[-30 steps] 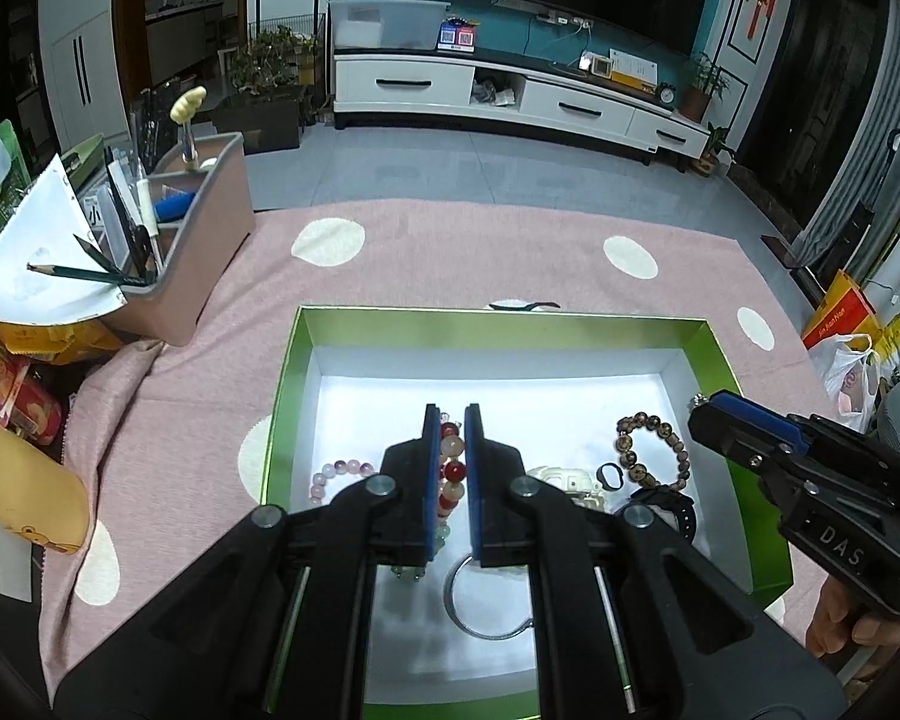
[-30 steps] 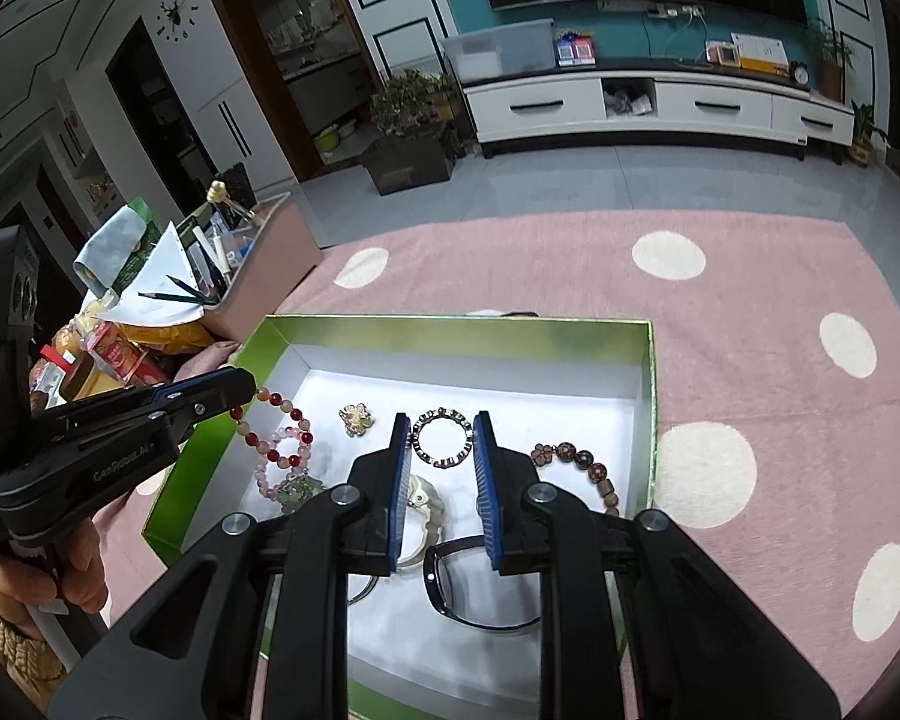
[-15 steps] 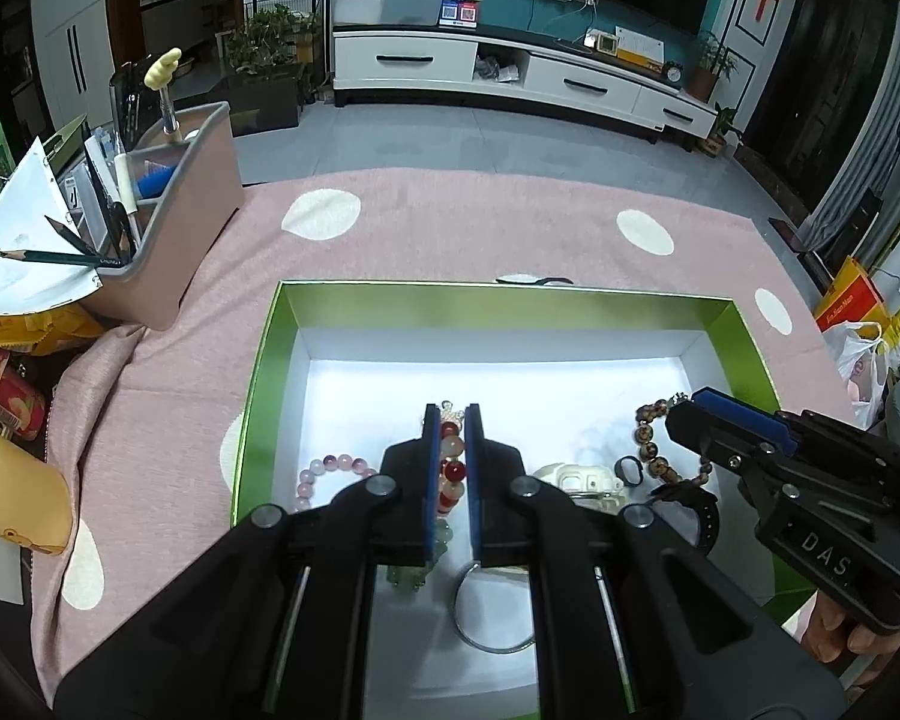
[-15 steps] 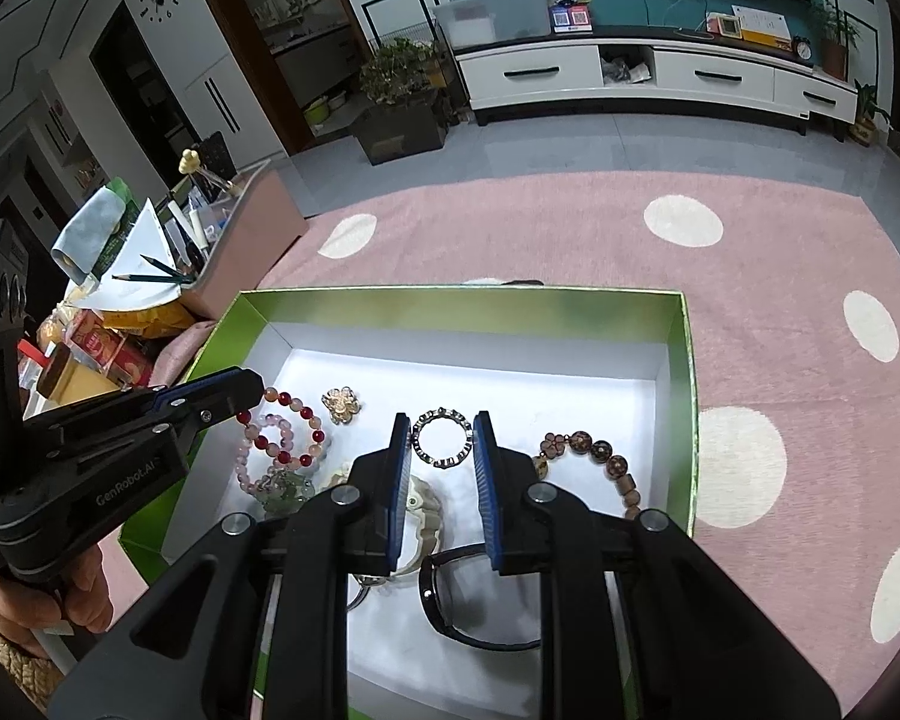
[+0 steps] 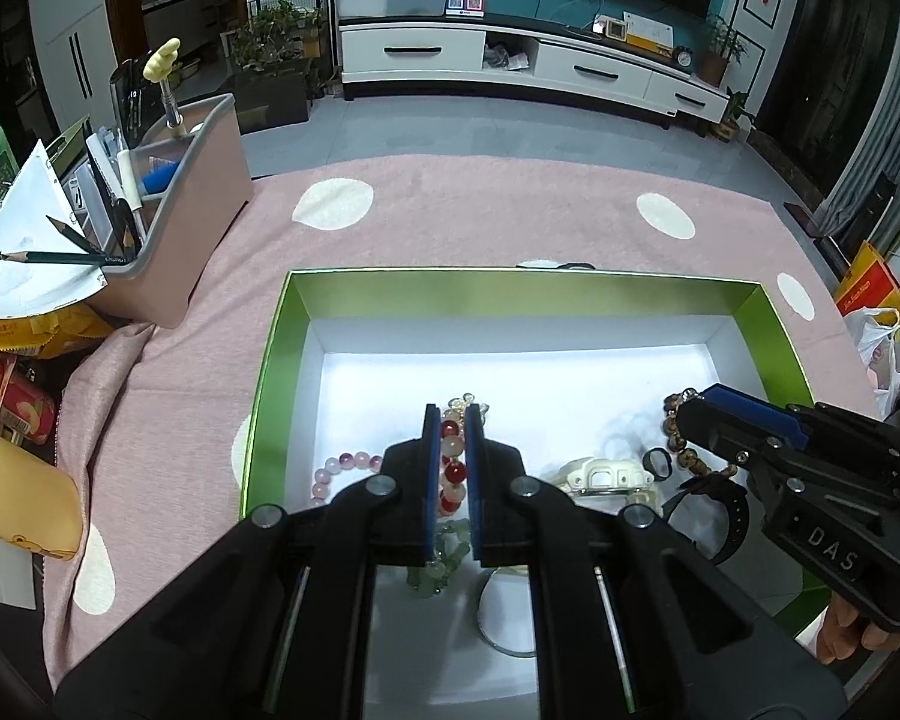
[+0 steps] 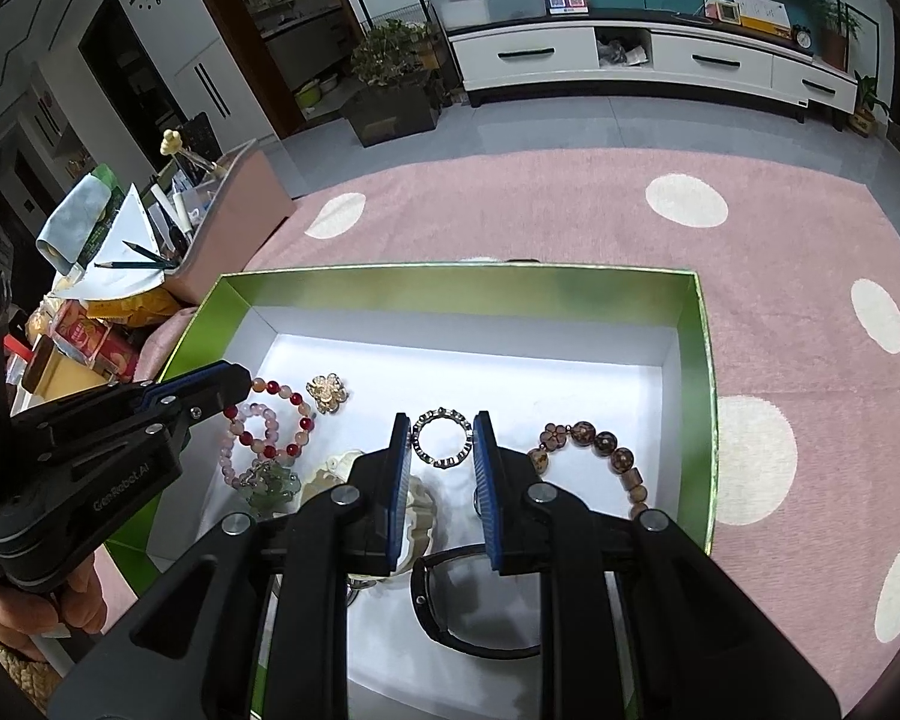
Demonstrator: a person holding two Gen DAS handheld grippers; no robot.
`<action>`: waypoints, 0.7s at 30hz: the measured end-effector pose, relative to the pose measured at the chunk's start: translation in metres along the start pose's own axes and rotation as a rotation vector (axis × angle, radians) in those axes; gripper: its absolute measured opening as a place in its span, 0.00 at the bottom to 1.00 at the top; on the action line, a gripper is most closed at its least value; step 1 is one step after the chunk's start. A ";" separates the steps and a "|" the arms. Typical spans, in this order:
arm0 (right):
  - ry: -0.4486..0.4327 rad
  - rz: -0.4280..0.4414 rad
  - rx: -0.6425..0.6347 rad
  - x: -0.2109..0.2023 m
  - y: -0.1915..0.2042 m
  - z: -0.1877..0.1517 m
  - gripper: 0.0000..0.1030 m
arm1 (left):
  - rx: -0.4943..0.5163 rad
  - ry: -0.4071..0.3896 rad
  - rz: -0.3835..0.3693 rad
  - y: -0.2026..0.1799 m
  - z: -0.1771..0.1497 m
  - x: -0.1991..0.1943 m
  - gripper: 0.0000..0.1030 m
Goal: Organize jewelry
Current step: 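Lower the bracelet and silver ring into the box while both tools open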
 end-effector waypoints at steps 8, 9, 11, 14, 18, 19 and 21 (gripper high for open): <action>0.013 -0.006 0.005 0.006 -0.001 0.001 0.20 | 0.007 0.008 0.005 0.000 0.000 0.003 0.07; 0.014 -0.007 0.005 0.006 -0.001 0.001 0.20 | 0.007 0.009 0.006 -0.001 0.000 0.004 0.07; 0.014 -0.008 0.006 0.006 -0.001 0.001 0.20 | 0.007 0.009 0.006 -0.001 0.000 0.004 0.07; 0.015 -0.009 0.008 0.008 -0.002 0.001 0.20 | 0.010 0.012 0.010 -0.001 0.000 0.006 0.07; 0.018 -0.008 0.010 0.009 -0.002 0.001 0.20 | 0.012 0.016 0.013 -0.001 -0.001 0.008 0.07; 0.018 -0.008 0.009 0.009 -0.002 0.001 0.20 | 0.012 0.017 0.015 -0.001 -0.001 0.009 0.07; 0.019 -0.009 0.009 0.009 -0.002 0.001 0.20 | 0.013 0.019 0.016 -0.001 -0.001 0.010 0.07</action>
Point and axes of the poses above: each gripper's, at about its wrist camera, not at the fingertips, and x roughly the way its jaws point, y to its left, z to its top, the point moved 5 cm from there along x, roughly the way its jaws point, and after that the axes turned 10 degrees about -x, right-handed, at the moved point
